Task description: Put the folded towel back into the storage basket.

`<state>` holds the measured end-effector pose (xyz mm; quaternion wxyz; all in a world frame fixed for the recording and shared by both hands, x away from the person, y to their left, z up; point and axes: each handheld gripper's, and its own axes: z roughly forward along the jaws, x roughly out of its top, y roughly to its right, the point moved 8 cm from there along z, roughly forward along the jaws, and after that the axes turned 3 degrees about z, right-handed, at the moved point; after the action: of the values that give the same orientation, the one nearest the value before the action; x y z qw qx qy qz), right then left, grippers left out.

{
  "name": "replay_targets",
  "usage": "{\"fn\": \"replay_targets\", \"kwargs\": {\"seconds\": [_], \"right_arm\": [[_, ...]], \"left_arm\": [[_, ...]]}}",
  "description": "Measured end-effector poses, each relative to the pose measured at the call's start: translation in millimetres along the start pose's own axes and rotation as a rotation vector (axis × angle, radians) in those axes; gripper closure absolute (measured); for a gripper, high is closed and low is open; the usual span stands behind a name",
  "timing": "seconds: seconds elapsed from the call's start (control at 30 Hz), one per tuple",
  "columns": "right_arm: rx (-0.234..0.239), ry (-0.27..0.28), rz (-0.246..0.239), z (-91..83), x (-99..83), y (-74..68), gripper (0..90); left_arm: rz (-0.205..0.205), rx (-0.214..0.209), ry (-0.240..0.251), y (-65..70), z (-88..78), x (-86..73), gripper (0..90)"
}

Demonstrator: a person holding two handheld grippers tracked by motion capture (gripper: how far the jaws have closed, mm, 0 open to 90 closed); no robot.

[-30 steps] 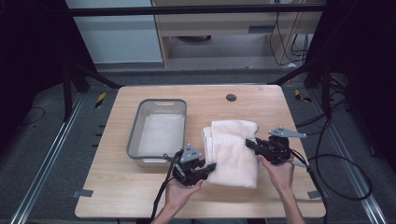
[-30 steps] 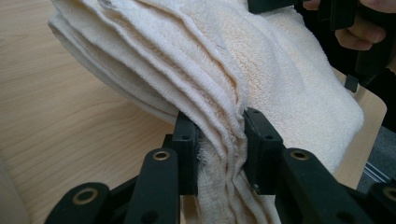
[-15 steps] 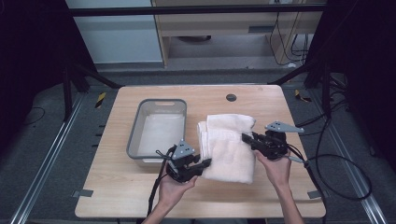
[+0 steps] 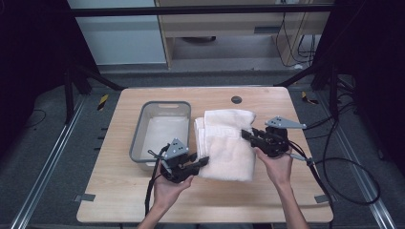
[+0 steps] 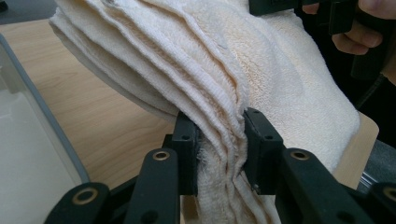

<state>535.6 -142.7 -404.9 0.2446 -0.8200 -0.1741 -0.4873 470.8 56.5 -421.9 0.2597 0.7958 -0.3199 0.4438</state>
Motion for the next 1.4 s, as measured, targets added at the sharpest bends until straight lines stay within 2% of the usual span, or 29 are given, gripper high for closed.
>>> {"fn": "replay_targets", "kwargs": {"seconds": [0.47,0.63,1.07,1.4], "right_arm": [[0.016,0.023,-0.026,8.2,25.4,-19.2,70.3],[0.024,0.032,-0.035,13.2,34.9,-26.9,70.3],[0.046,0.044,-0.056,33.3,56.4,-49.3,70.2],[0.061,0.044,-0.071,52.0,67.4,-65.0,70.2]], "left_arm": [[-0.002,0.015,0.038,-15.1,-21.0,12.2,68.3],[-0.013,0.023,0.054,-23.4,-28.7,15.4,68.3],[-0.039,0.062,0.093,-46.8,-51.1,21.0,68.2],[-0.059,0.095,0.1,-64.9,-64.9,21.4,68.2]]}}
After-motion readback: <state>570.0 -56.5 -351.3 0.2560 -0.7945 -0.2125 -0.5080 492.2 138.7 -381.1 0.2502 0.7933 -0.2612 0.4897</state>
